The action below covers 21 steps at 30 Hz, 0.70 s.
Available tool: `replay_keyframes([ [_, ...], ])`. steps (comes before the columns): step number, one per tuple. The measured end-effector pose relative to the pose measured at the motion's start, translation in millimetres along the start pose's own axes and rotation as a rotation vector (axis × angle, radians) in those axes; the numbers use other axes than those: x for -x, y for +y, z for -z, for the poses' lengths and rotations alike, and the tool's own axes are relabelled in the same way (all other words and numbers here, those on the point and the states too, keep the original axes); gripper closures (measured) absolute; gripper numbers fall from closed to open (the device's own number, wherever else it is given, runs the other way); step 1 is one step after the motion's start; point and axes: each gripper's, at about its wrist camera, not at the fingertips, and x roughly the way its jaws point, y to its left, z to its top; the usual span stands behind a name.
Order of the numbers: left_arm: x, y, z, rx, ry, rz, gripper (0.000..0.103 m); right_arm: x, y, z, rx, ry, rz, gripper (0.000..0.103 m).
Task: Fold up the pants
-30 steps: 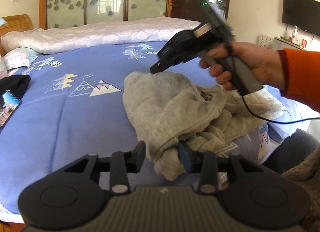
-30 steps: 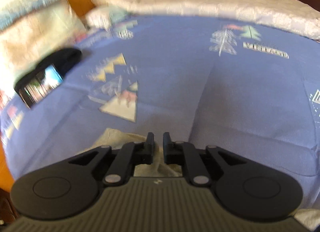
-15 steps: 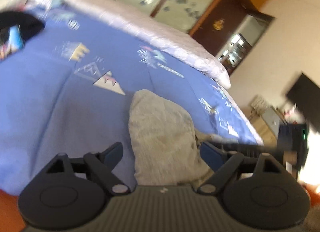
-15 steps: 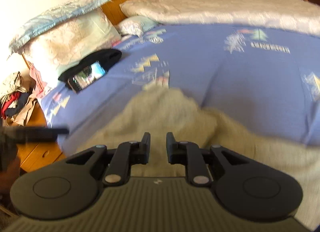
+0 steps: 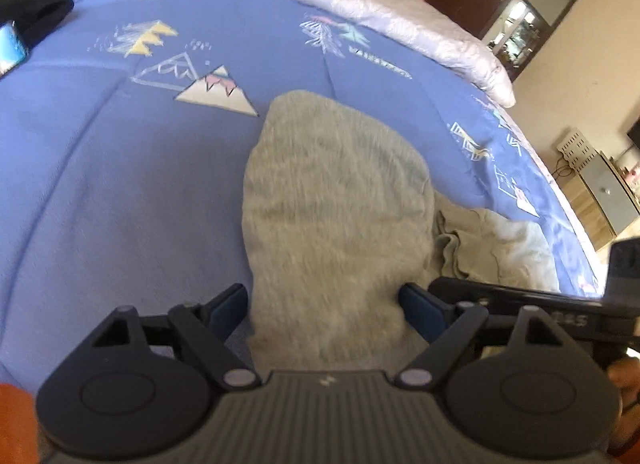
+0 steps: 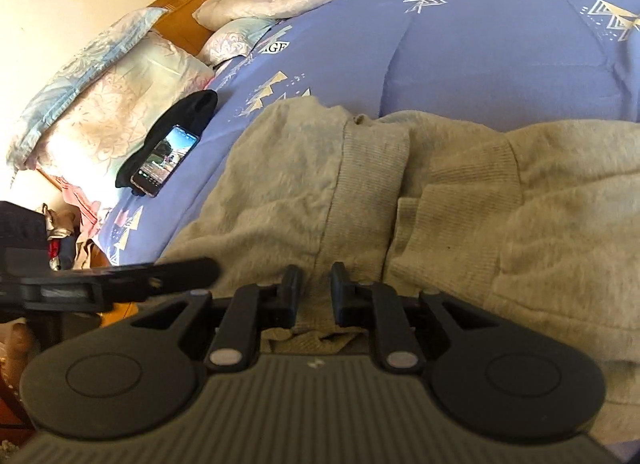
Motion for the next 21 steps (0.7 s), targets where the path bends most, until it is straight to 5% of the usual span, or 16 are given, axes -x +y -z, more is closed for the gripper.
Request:
replay_keyframes([
  [9, 15, 21, -11, 0.165, -0.06, 0.011, 0.013, 36, 0, -9, 0.059, -0.164, 0.028, 0.081],
  [12, 9, 20, -13, 0.174, -0.039, -0.027, 0.024, 24, -5, -14, 0.029, -0.151, 0.015, 0.081],
  [14, 2, 14, -12, 0.156, -0.011, -0.027, 0.051, 13, -6, -14, 0.029, -0.131, 0.025, 0.081],
  [17, -1, 0, -12, 0.106, -0.007, -0.039, 0.06, -17, -16, -12, -0.005, -0.009, 0.106, 0.08],
  [21, -3, -8, -15, 0.1, -0.014, -0.042, 0.055, -19, -32, -13, -0.087, -0.013, 0.058, 0.081],
])
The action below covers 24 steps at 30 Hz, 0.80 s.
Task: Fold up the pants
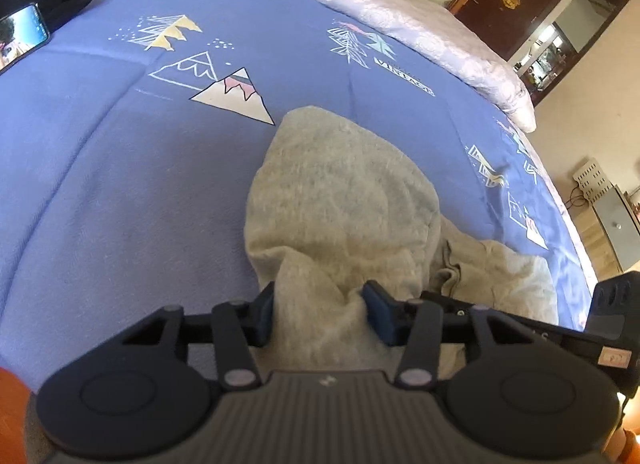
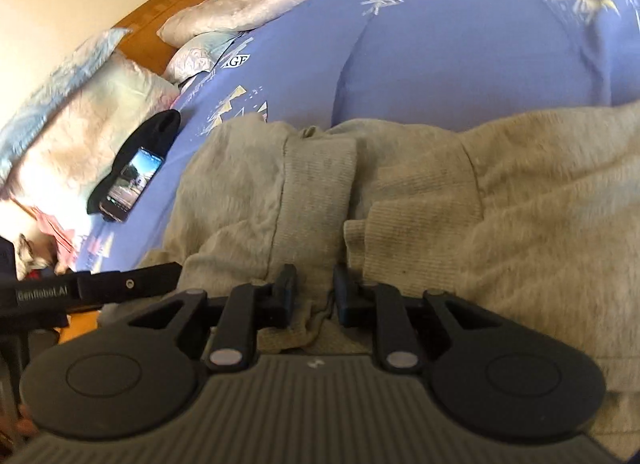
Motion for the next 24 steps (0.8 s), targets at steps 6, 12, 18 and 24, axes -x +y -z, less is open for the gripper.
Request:
replay_keyframes([
  [6, -8, 9, 2, 0.048, 0.018, -0.016, 0.036, 2, 4, 0, 0.007, 0.01, 0.014, 0.081],
  [12, -8, 13, 4, 0.047, 0.019, -0.027, 0.033, -1, 7, -1, 0.013, 0.015, 0.027, 0.08],
  [18, -9, 11, 3, 0.042, 0.021, -0.041, 0.03, -2, 7, -2, 0.014, 0.018, 0.028, 0.08],
  [24, -11, 9, 2, 0.035, 0.024, -0.057, 0.027, -4, 8, -1, 0.015, 0.015, 0.019, 0.08],
])
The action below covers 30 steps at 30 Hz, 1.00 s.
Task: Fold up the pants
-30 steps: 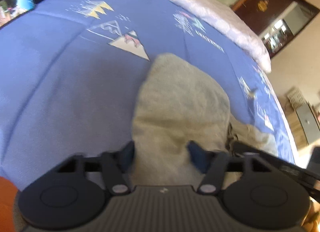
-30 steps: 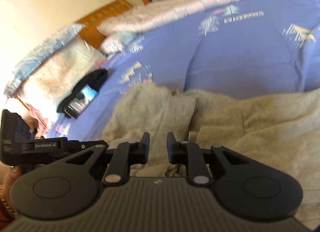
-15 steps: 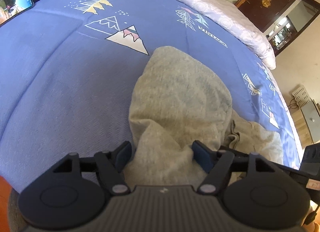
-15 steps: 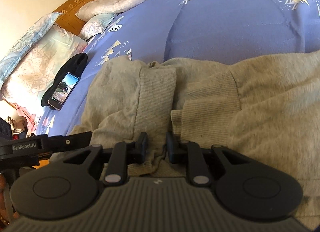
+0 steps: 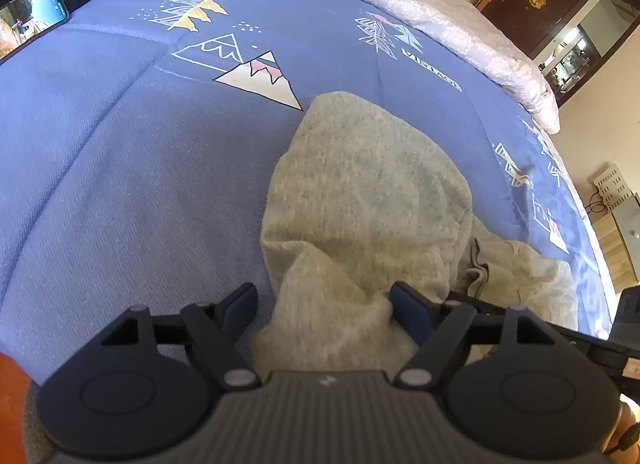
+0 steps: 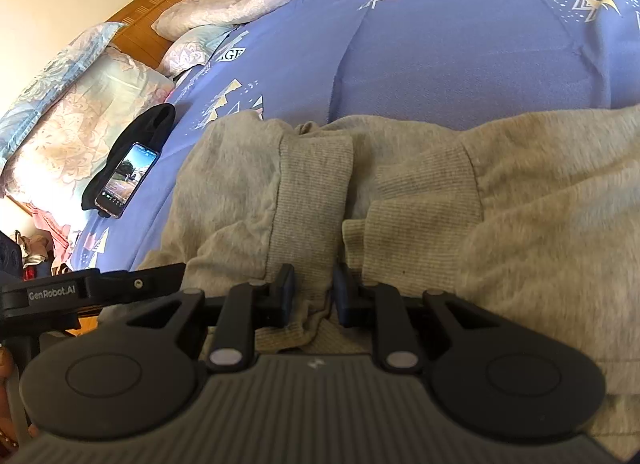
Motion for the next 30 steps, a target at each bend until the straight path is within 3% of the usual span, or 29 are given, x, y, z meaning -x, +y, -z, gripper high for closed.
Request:
replay_keyframes([
  [11, -4.1, -4.4, -1.8, -0.032, -0.01, -0.045, 0.016, 1.6, -2.8, 1.2, -0.001, -0.004, -0.012, 0.08],
  [21, -4.6, -1.7, -2.8, -0.021, -0.014, -0.038, 0.016, 3.7, -5.5, 1.8, -0.002, -0.007, -0.02, 0.08],
  [22, -4.5, -1.6, -2.9, -0.024, -0.013, -0.037, 0.019, 4.1, -5.5, 2.0, -0.002, -0.008, -0.021, 0.08],
  [26, -4.2, -0.5, -5.2, -0.022, 0.009, 0.016, 0.062, 4.2, -5.5, 2.1, -0.002, -0.01, -0.021, 0.08],
  [28, -2.3, -4.4, -5.8, -0.038, 0.007, 0.017, 0.075, 4.5, -5.4, 2.2, -0.001, -0.011, -0.02, 0.08],
  [30, 2.0, -10.1, -5.9, -0.04, -0.001, 0.024, 0.079, 4.6, -5.7, 2.2, -0.002, -0.011, -0.021, 0.08],
])
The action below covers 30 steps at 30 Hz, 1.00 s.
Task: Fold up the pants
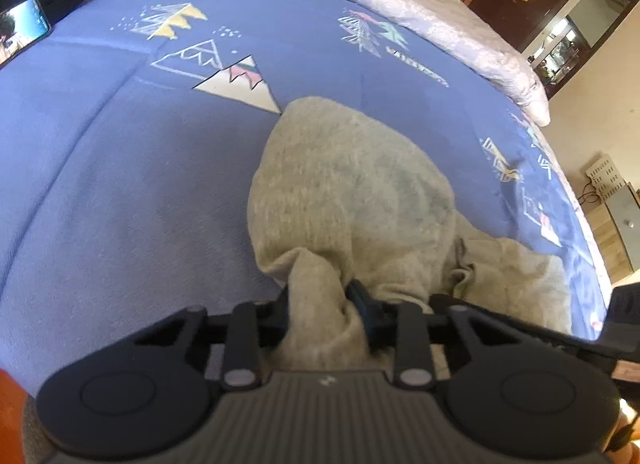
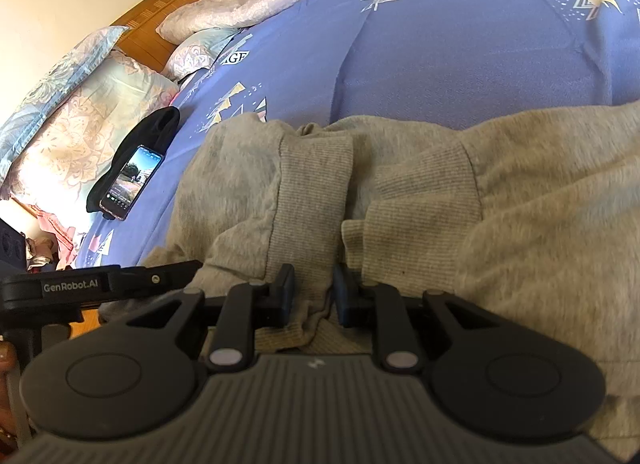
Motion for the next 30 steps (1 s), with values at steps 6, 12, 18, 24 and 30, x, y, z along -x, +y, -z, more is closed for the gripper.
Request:
replay_keyframes([
  [6, 22, -27, -7, -0.035, -0.05, 0.057, 0.081, 2, 3, -1, 0.002, -0.003, 0.003, 0.078],
  [12, 30, -83, -9, -0.184, -0.108, 0.093, 0.081, 29, -3, -5, -0.023, -0.074, 0.015, 0.066],
  [18, 24, -139, 6, -0.391, -0.158, 0.068, 0.081, 83, -47, -20, -0.209, -0.234, -0.028, 0.053],
  [24, 15, -184, 39, -0.634, -0.186, 0.022, 0.081, 97, -46, -52, -0.196, -0.226, -0.157, 0.018],
  [30, 7, -213, 67, -0.802, -0.19, 0.003, 0.08, 78, -17, -85, -0.056, -0.091, -0.176, 0.014],
])
